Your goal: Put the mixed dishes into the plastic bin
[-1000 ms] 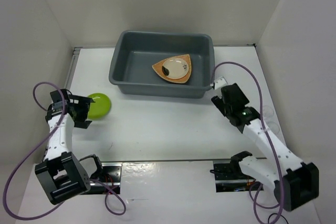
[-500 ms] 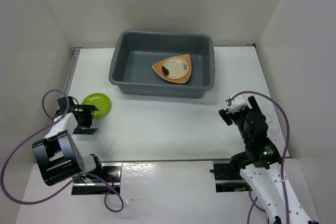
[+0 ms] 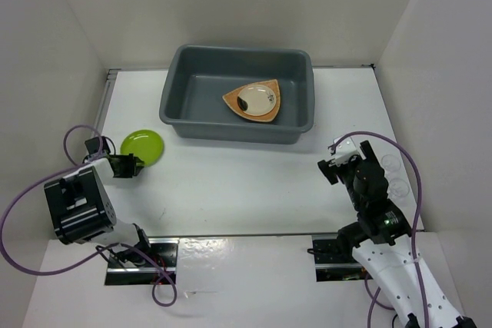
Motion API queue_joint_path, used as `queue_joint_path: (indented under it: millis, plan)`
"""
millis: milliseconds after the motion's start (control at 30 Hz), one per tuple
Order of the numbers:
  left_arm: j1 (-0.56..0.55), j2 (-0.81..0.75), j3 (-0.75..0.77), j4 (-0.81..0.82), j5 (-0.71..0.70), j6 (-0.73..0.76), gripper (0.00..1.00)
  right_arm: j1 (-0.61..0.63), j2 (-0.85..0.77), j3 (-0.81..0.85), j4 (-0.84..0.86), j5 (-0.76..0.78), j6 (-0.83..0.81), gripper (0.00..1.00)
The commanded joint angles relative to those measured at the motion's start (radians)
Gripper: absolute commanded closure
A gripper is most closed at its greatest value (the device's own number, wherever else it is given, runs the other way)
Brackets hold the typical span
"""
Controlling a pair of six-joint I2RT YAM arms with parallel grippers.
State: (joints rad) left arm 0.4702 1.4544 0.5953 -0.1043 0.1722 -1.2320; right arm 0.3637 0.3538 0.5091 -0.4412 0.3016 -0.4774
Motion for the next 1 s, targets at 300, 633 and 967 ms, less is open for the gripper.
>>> queue_joint_path:
  millis: [300,633,967]
  plan:
    - [0.013,-0.197,0.107,-0.195,-0.147,0.011,1.0,0.021,0.022,-0.004,0.038,0.033,0.025,0.02]
    - [-0.039,-0.572,0.261,-0.201,-0.085,-0.285,1.0,0.03,0.042,-0.004,0.047,0.045,0.025,0.02]
    - [-0.347,0.018,0.875,-0.188,0.102,-0.037,1.0,0.03,0.042,-0.004,0.047,0.054,0.025,0.02]
